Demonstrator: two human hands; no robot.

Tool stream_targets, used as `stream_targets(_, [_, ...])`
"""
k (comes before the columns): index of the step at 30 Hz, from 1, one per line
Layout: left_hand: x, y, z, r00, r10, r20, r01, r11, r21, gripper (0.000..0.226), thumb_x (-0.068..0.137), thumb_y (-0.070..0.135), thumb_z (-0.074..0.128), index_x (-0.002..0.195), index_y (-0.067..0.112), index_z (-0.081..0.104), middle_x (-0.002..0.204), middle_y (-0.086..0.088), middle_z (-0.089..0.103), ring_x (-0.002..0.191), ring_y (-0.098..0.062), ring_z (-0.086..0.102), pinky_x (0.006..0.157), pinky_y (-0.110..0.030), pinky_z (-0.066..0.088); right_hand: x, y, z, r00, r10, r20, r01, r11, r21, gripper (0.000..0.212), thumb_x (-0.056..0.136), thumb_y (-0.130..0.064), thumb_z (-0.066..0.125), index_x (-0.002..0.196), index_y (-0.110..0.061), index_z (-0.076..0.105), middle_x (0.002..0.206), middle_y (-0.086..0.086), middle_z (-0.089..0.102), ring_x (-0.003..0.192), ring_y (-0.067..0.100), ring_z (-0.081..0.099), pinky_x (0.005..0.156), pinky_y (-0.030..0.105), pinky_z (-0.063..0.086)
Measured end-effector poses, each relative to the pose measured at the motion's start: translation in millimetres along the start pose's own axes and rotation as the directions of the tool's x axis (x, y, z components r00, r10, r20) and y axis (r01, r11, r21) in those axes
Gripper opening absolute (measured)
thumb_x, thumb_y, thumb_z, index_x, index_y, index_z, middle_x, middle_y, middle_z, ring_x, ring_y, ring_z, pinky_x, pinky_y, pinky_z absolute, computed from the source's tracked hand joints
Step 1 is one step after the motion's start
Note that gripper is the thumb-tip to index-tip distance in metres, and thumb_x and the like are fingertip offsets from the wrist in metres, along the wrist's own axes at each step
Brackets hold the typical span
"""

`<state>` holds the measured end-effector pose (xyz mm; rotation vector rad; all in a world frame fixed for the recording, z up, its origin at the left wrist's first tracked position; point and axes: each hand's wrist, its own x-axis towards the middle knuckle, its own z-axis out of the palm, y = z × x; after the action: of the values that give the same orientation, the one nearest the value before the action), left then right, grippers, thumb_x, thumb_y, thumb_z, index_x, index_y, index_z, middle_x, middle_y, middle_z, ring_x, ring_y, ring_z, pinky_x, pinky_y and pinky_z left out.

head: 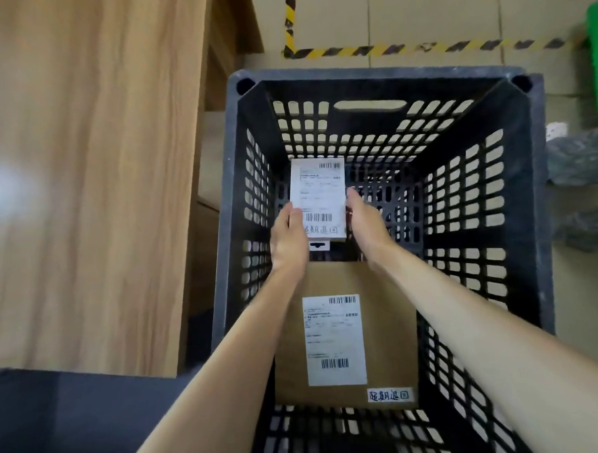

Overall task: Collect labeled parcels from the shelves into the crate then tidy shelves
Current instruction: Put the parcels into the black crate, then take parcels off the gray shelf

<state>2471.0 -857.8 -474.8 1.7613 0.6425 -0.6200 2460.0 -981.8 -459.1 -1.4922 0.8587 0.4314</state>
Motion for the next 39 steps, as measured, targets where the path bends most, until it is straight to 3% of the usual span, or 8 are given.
stream_targets(5, [13.2,-8.0,8.8,0.998,-0.034,-0.062,0.037,0.998,0.054,0.047,0.104,0.041,0.04,0.151,0.034,0.04,0.145,0.006,0.055,0.13,-0.019,0.054,0.114,-0.043,0.039,13.9,9.7,-0.1,0.998,0.008,0.068,-0.008,1.0,-0.01,0.046,0.107,-0.041,0.025,0.118,-0.021,0.065,0.097,-0.014,0.069,0.071,-0.015,0.062,0.054,0.001,0.04])
stream_targets(10, [-5.9,-11.2,6.8,0.998,0.02,-0.059,-0.013,0.994,0.113,0.045,0.106,0.038,0.04,0.15,0.03,0.042,0.148,0.003,0.052,0.132,-0.019,0.052,0.113,-0.042,0.04,-8.0,21.7,-5.2,0.993,-0.074,0.095,0.088,0.985,-0.151,0.041,0.106,-0.037,0.03,0.119,-0.024,0.066,0.104,-0.019,0.066,0.091,-0.012,0.057,0.078,0.009,0.039])
stream_targets(14, [-34.9,8.4,-1.5,0.986,0.165,0.031,-0.167,0.938,0.303,0.045,0.106,0.034,0.042,0.149,0.021,0.043,0.152,-0.001,0.046,0.139,-0.021,0.044,0.115,-0.037,0.035,-29.1,4.8,-16.8,0.988,-0.15,0.03,0.149,0.897,-0.416,0.034,0.102,-0.036,0.042,0.112,-0.014,0.065,0.103,-0.001,0.067,0.095,0.018,0.062,0.081,0.033,0.044])
stream_targets(20, [-93.0,87.0,-26.8,0.858,0.458,0.232,-0.468,0.512,0.72,0.044,0.105,0.032,0.041,0.143,0.011,0.048,0.145,-0.008,0.05,0.134,-0.027,0.044,0.11,-0.043,0.039,-90.9,-80.3,-58.8,0.906,-0.403,0.128,0.31,0.429,-0.848,0.029,0.1,-0.036,0.043,0.092,-0.013,0.06,0.098,0.004,0.061,0.088,0.026,0.06,0.077,0.04,0.049])
stream_targets(23, [-136.1,136.1,-43.7,0.781,0.577,0.239,-0.462,0.278,0.842,0.039,0.104,0.036,0.039,0.132,0.016,0.055,0.135,-0.004,0.056,0.125,-0.025,0.05,0.101,-0.042,0.042,-136.5,-131.5,-81.1,0.831,-0.519,0.197,0.363,0.24,-0.9,0.031,0.102,-0.035,0.041,0.088,-0.014,0.059,0.094,0.002,0.06,0.086,0.024,0.061,0.071,0.036,0.047])
stream_targets(26, [-187.1,183.6,-59.1,0.749,0.63,0.205,-0.414,0.203,0.888,0.039,0.104,0.039,0.037,0.131,0.017,0.055,0.134,-0.004,0.057,0.126,-0.026,0.05,0.1,-0.044,0.041,-185.0,-180.3,-97.7,0.739,-0.611,0.282,0.412,0.079,-0.908,0.031,0.103,-0.035,0.04,0.102,-0.012,0.061,0.103,0.004,0.061,0.096,0.026,0.061,0.077,0.038,0.046])
stream_targets(36, [-376.5,238.2,-165.1,0.685,0.714,-0.142,-0.215,0.384,0.898,0.041,0.101,0.044,0.035,0.11,0.017,0.065,0.114,-0.009,0.069,0.105,-0.032,0.063,0.092,-0.045,0.05,-351.4,-282.9,-58.4,0.467,-0.62,0.631,0.601,-0.301,-0.74,0.032,0.103,-0.04,0.038,0.099,-0.014,0.057,0.112,0.011,0.061,0.101,0.031,0.058,0.079,0.039,0.044])
stream_targets(39, [-432.7,223.0,-221.8,0.628,0.713,-0.312,-0.078,0.457,0.886,0.035,0.1,0.036,0.036,0.104,0.015,0.064,0.113,-0.011,0.067,0.107,-0.034,0.061,0.089,-0.043,0.045,-411.5,-293.6,-10.1,0.323,-0.598,0.733,0.657,-0.416,-0.629,0.034,0.103,-0.04,0.036,0.098,-0.014,0.056,0.111,0.009,0.062,0.092,0.026,0.056,0.077,0.038,0.044])
